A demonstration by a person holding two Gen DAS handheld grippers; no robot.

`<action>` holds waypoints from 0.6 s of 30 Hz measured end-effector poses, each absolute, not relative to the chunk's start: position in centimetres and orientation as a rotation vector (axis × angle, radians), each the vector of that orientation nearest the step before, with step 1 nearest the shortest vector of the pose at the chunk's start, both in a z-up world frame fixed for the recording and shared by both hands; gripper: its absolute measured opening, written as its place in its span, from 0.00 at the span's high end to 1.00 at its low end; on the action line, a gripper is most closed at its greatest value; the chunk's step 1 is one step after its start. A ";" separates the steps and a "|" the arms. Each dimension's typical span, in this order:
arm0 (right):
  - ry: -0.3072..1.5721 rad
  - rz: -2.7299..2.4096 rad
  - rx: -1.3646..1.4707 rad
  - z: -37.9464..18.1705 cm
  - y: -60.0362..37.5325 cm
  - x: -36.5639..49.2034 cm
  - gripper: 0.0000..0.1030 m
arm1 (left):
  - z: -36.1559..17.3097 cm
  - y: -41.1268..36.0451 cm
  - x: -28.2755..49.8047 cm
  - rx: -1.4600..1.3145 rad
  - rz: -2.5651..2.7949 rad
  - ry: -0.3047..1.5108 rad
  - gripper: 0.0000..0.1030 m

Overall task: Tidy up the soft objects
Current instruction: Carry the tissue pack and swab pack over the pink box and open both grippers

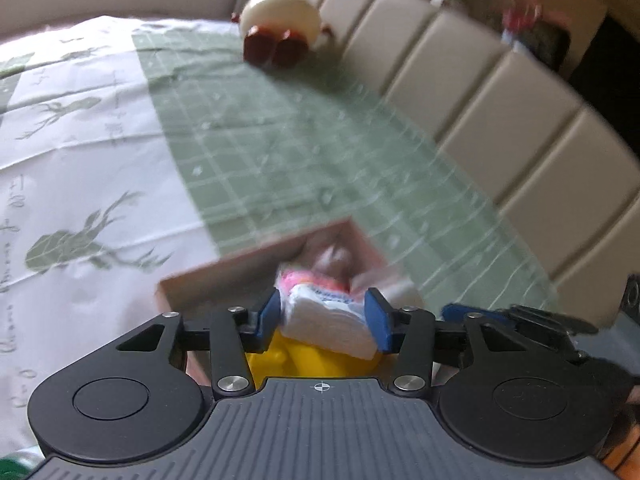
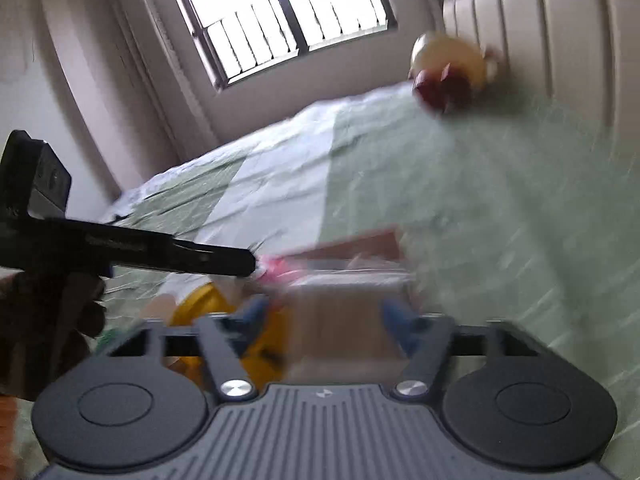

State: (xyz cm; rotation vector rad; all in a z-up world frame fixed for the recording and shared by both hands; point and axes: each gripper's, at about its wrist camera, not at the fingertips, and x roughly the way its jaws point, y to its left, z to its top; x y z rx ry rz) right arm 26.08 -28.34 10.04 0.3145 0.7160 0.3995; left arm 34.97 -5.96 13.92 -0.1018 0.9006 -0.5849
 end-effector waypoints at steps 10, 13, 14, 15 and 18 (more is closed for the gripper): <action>0.761 0.387 0.365 9.2 -25.8 30.3 0.58 | 14.9 -2.7 32.9 -0.200 -0.547 0.763 0.51; 0.726 0.382 0.363 10.5 -26.1 28.1 0.51 | 16.6 -1.2 29.2 -0.195 -0.529 0.647 0.51; 0.696 0.360 0.355 11.2 -26.1 26.8 0.41 | 17.0 -0.8 27.6 -0.184 -0.518 0.607 0.51; 0.671 0.341 0.341 11.8 -26.0 25.6 0.36 | 17.2 -0.3 26.0 -0.174 -0.504 0.572 0.51; 0.595 0.299 0.296 12.9 -25.3 21.1 0.23 | 16.5 1.2 20.4 -0.168 -0.457 0.495 0.51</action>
